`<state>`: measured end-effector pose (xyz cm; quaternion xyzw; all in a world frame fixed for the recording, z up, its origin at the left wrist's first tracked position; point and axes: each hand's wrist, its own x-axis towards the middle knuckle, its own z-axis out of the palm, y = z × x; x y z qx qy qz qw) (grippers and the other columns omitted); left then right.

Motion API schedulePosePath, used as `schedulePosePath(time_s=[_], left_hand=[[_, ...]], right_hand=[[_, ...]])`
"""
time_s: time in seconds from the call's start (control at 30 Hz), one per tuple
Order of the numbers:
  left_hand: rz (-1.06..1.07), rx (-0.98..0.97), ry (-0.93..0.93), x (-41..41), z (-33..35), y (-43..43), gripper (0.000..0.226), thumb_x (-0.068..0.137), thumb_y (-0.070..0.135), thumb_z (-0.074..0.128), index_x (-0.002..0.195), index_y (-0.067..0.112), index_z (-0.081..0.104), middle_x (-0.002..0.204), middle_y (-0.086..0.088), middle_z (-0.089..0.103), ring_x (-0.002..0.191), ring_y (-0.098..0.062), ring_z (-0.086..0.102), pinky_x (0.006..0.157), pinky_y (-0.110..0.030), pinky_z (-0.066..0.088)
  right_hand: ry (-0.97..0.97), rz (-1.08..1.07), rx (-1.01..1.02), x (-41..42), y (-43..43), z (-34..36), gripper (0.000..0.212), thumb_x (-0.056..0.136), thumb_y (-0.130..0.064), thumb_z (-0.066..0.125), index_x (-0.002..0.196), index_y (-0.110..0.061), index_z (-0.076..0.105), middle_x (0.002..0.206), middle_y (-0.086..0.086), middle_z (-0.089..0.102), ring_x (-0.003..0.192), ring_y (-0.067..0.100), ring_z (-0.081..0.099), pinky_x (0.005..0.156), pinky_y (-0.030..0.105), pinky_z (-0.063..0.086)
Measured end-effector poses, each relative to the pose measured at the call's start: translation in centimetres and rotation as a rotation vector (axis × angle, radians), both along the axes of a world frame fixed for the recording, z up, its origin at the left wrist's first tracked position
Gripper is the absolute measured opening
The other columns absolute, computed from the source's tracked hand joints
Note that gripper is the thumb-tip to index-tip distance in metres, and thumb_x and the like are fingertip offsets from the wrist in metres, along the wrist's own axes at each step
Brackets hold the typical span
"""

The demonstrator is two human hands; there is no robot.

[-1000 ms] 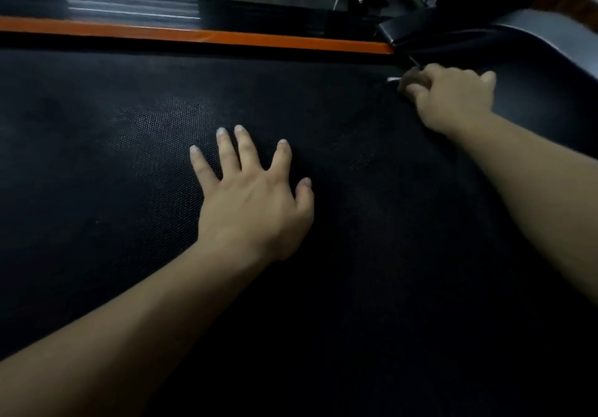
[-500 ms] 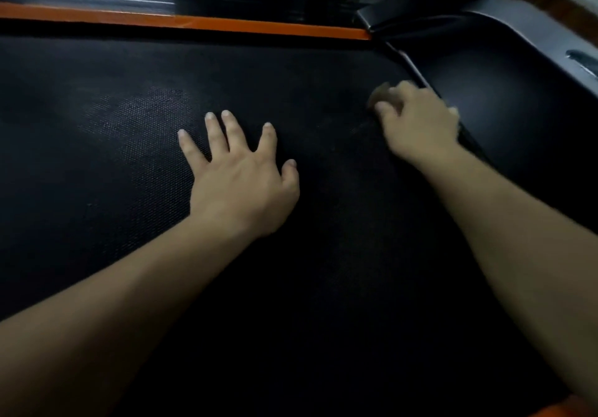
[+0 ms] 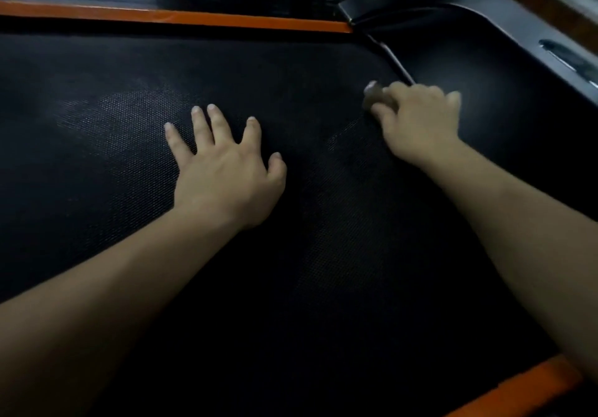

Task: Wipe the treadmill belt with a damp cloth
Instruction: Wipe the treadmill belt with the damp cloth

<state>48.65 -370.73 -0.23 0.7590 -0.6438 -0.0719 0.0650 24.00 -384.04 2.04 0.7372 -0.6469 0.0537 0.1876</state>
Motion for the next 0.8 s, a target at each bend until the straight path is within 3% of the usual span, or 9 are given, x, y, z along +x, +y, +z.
schedulePosePath(time_s=[0.07,0.17,0.23,0.33,0.5,0.63,0.8], left_hand=[[0.008,-0.003,-0.005,0.0,0.0,-0.1,0.072,0.098,0.06,0.02,0.161,0.025,0.015,0.168,-0.026,-0.002,0.156,-0.04,-0.011,0.12,-0.066,-0.01],[0.008,-0.008,-0.01,0.0,-0.1,0.0,0.072,0.099,0.06,0.021,0.161,0.024,0.016,0.168,-0.026,0.0,0.156,-0.04,-0.009,0.121,-0.066,-0.009],[0.008,-0.01,-0.011,0.0,-0.2,0.0,0.072,0.099,0.06,0.022,0.161,0.024,0.017,0.168,-0.027,0.001,0.156,-0.04,-0.009,0.121,-0.066,-0.009],[0.014,-0.002,-0.012,0.0,-0.1,-0.1,0.072,0.098,0.06,0.021,0.161,0.024,0.017,0.168,-0.027,0.001,0.156,-0.04,-0.009,0.12,-0.066,-0.009],[0.008,0.006,0.009,-0.2,0.0,0.0,0.072,0.098,0.059,0.022,0.16,0.023,0.017,0.167,-0.028,0.0,0.156,-0.041,-0.01,0.12,-0.066,-0.01],[0.008,0.02,0.024,-0.1,0.1,0.0,0.07,0.1,0.058,0.023,0.161,0.024,0.018,0.168,-0.027,-0.001,0.156,-0.04,-0.011,0.12,-0.066,-0.011],[-0.067,0.03,0.047,0.8,0.2,0.0,0.059,0.103,0.054,0.027,0.16,0.038,0.021,0.17,-0.019,0.0,0.157,-0.035,-0.011,0.119,-0.068,-0.012]], right_hand=[[-0.005,0.072,0.002,-0.4,0.6,-0.1,0.036,0.099,-0.051,0.038,0.113,-0.024,0.057,0.109,0.01,0.063,0.105,0.035,0.054,0.09,0.048,0.033],[-0.003,-0.147,0.026,-1.3,-1.6,0.8,0.041,0.1,-0.051,0.037,0.12,-0.021,0.055,0.116,0.015,0.062,0.111,0.038,0.052,0.098,0.05,0.033],[-0.065,-0.183,0.046,-1.2,-1.5,0.9,0.04,0.1,-0.05,0.038,0.122,-0.021,0.054,0.117,0.016,0.061,0.112,0.038,0.052,0.1,0.051,0.032],[-0.181,-0.1,0.058,-1.3,2.2,0.1,0.036,0.099,-0.049,0.042,0.118,-0.021,0.055,0.116,0.014,0.061,0.11,0.038,0.054,0.097,0.049,0.034],[-0.185,0.034,0.078,-1.2,5.9,0.0,0.027,0.099,-0.047,0.043,0.103,-0.022,0.052,0.104,0.01,0.063,0.099,0.036,0.057,0.086,0.045,0.035],[-0.287,-0.134,0.109,1.1,4.1,0.5,0.037,0.099,-0.049,0.04,0.121,-0.022,0.053,0.119,0.013,0.062,0.112,0.039,0.055,0.094,0.048,0.037],[-0.374,0.346,0.118,5.8,13.7,-1.1,0.024,0.094,-0.047,0.051,0.1,-0.025,0.057,0.09,0.0,0.058,0.089,0.031,0.059,0.075,0.04,0.034]])
